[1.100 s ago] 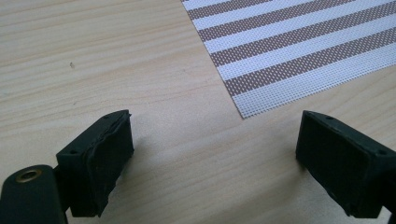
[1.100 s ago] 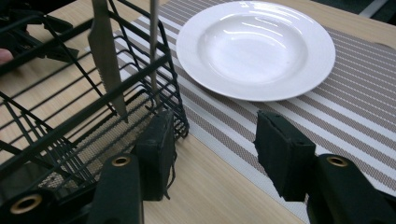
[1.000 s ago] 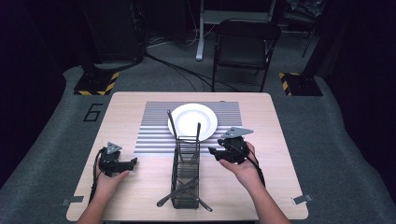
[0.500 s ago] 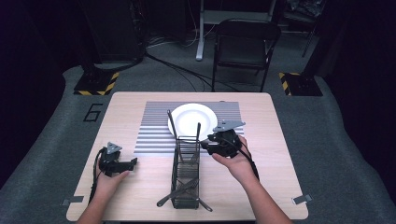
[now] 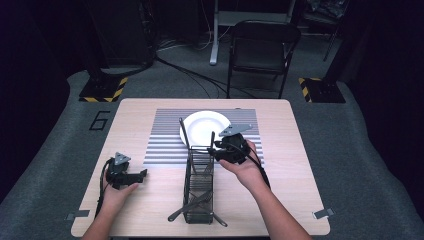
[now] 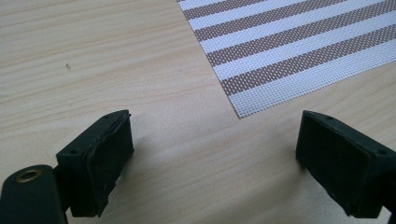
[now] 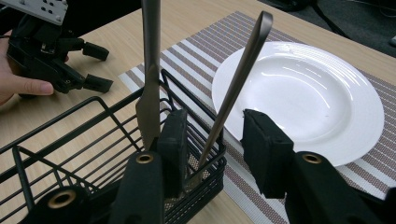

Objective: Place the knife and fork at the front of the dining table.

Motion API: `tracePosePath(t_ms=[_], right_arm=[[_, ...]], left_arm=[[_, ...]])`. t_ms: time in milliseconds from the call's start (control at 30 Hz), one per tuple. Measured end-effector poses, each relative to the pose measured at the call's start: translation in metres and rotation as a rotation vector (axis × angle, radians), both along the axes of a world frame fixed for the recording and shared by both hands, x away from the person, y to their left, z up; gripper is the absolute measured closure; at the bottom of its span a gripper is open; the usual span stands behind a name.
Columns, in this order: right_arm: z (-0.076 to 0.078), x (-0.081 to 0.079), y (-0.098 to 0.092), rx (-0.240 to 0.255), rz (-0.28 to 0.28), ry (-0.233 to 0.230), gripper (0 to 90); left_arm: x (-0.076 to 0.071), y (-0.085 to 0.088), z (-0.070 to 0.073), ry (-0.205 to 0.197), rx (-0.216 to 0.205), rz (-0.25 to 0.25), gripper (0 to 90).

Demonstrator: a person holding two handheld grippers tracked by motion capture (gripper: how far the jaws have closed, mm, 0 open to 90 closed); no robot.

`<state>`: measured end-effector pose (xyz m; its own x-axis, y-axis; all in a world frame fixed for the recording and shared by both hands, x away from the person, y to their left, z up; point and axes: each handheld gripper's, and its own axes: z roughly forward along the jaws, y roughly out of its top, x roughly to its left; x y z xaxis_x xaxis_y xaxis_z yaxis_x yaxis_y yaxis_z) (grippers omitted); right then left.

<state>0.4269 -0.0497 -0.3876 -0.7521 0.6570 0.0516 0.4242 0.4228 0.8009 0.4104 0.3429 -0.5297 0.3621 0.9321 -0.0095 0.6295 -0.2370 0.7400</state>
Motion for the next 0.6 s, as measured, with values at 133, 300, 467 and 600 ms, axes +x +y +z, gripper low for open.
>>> tracePosePath(t_ms=[133,300,467,600], right_arm=[[-0.0009,0.0025,0.0025,0.002,0.004,0.003,63.2],[-0.0018,0.0058,0.0077,-0.002,0.003,0.012,66.8],[-0.0019,0.008,0.0089,-0.002,0.005,-0.002,73.9],[-0.0012,0.0086,0.0088,0.003,0.007,-0.015,77.9]], left_arm=[[0.0,0.0,0.0001,0.002,0.0,-0.002,10.8],[0.0,0.0,0.0001,0.001,-0.001,-0.002,10.8],[0.0,0.0001,0.0003,0.004,0.001,-0.002,10.8],[-0.0001,0.0001,0.0005,0.006,0.002,-0.003,10.8]])
